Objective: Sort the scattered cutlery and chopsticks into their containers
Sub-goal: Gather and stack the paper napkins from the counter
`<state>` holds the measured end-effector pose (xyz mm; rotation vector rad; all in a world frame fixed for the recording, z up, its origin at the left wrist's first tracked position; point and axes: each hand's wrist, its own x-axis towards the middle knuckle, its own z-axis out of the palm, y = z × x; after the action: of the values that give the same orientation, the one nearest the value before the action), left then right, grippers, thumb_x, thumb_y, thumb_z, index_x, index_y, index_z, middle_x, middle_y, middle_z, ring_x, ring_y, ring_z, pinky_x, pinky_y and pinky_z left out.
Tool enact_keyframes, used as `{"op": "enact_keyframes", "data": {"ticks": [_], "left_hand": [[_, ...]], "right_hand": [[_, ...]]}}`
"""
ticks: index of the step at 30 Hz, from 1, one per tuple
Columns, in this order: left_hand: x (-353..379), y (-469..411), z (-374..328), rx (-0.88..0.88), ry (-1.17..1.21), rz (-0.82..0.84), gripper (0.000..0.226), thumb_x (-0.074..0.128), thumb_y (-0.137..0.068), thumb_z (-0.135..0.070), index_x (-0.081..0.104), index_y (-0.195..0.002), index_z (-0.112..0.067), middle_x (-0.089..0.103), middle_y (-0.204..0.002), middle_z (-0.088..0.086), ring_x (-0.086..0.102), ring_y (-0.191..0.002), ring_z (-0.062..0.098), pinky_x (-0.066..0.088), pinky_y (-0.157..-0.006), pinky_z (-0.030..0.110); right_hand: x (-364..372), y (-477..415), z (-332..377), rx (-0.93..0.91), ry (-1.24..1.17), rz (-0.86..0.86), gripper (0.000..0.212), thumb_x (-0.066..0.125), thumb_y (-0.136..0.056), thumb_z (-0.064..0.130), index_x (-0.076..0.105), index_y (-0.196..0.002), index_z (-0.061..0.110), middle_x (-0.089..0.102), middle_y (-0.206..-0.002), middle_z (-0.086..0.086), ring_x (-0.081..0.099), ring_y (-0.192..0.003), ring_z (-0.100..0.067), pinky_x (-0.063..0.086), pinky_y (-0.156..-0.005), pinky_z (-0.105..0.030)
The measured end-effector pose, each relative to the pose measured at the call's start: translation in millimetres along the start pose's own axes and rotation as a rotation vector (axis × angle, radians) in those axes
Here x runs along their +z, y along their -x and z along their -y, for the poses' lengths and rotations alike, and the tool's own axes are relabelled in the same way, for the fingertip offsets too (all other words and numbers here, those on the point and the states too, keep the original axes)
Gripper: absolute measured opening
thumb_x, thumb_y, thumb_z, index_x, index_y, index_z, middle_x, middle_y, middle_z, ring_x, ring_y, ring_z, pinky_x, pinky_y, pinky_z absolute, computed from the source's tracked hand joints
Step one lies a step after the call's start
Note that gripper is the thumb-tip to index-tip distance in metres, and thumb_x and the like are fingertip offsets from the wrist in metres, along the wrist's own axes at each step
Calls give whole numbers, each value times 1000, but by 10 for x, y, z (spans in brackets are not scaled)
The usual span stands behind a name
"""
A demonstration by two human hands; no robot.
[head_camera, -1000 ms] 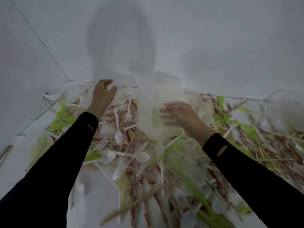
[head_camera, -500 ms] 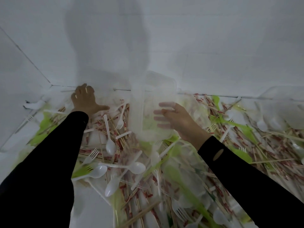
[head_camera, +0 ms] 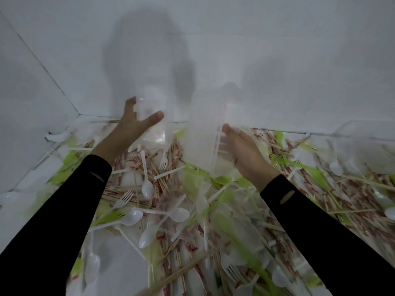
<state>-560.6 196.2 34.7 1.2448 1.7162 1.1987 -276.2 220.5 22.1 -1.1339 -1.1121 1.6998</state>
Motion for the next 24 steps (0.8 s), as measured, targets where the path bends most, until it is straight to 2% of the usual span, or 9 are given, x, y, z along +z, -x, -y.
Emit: {"op": "enact_keyframes", "data": {"ticks": [3, 6, 9, 12, 15, 17, 19, 21, 24], "left_hand": [[291, 363, -85, -79, 260, 209, 106, 76, -66, -70, 26, -150, -29, 55, -141, 2, 58, -123, 21, 46, -103, 50], [642, 708, -212, -83, 309, 297, 105, 71, -62, -78, 33, -147, -30, 53, -142, -8, 55, -127, 12, 46, -105, 40], [945, 895, -294, -154, 209, 410, 100, 51, -65, -92, 25, -149, -46, 30, -157, -17, 32, -143, 8, 29, -116, 50], [1278, 946, -417, -209, 279, 428, 94, 33, -70, -94, 26, -150, -46, 19, -155, -24, 18, -145, 5, 14, -119, 50], [1647, 930, -442, -240, 217, 234, 63, 38, -92, -70, 58, -121, -17, 64, -123, 0, 63, -106, 16, 52, -89, 34], [1828, 853, -292, -294, 45, 159, 47, 48, -94, -60, 57, -96, -14, 61, -110, 8, 62, -93, 24, 54, -82, 34], [1945, 826, -124, -410, -58, 194, 74, 52, -87, -68, 57, -120, -2, 56, -131, 15, 61, -111, 31, 51, -97, 40], [2051, 865, -49, -470, -119, 209, 93, 51, -84, -72, 47, -135, 5, 55, -136, 13, 63, -109, 31, 52, -87, 38], [2204, 859, -49, -391, -165, 129, 37, 54, -95, -46, 51, -92, -9, 50, -80, 8, 51, -65, 24, 40, -60, 32]], "right_hand": [[-23, 115, 5, -34, -43, -53, 46, 61, -96, 38, 62, -124, 2, 68, -121, -14, 64, -114, -33, 53, -95, -44], [-123, 313, -36, -52, -67, -42, 46, 64, -92, 40, 62, -124, 7, 66, -124, -13, 62, -116, -35, 49, -100, -51], [-290, 580, -59, -71, -77, -14, 26, 54, -101, 27, 56, -127, 27, 67, -123, -1, 70, -101, -23, 58, -84, -45], [-558, 832, -87, -94, -99, -4, 34, 48, -103, 15, 50, -136, 24, 74, -102, 7, 73, -83, -11, 58, -62, -30], [-874, 1059, -114, -89, -118, -72, 32, 46, -104, 14, 54, -135, 14, 76, -82, 9, 73, -72, -12, 59, -61, -31], [-1089, 1164, -150, -87, -147, -153, 31, 48, -103, 14, 56, -133, 12, 76, -84, 6, 73, -73, -16, 61, -69, -36], [-1282, 1272, -178, -83, -180, -215, 30, 49, -103, 14, 56, -132, 12, 76, -88, 1, 73, -75, -19, 60, -72, -40], [-1478, 1398, -191, -75, -203, -261, 28, 49, -103, 14, 57, -130, 13, 74, -91, 0, 73, -74, -18, 60, -64, -36], [-1793, 1563, -175, -76, -228, -301, 24, 50, -102, 14, 60, -124, 13, 74, -91, 0, 74, -72, -15, 58, -57, -30]]}}
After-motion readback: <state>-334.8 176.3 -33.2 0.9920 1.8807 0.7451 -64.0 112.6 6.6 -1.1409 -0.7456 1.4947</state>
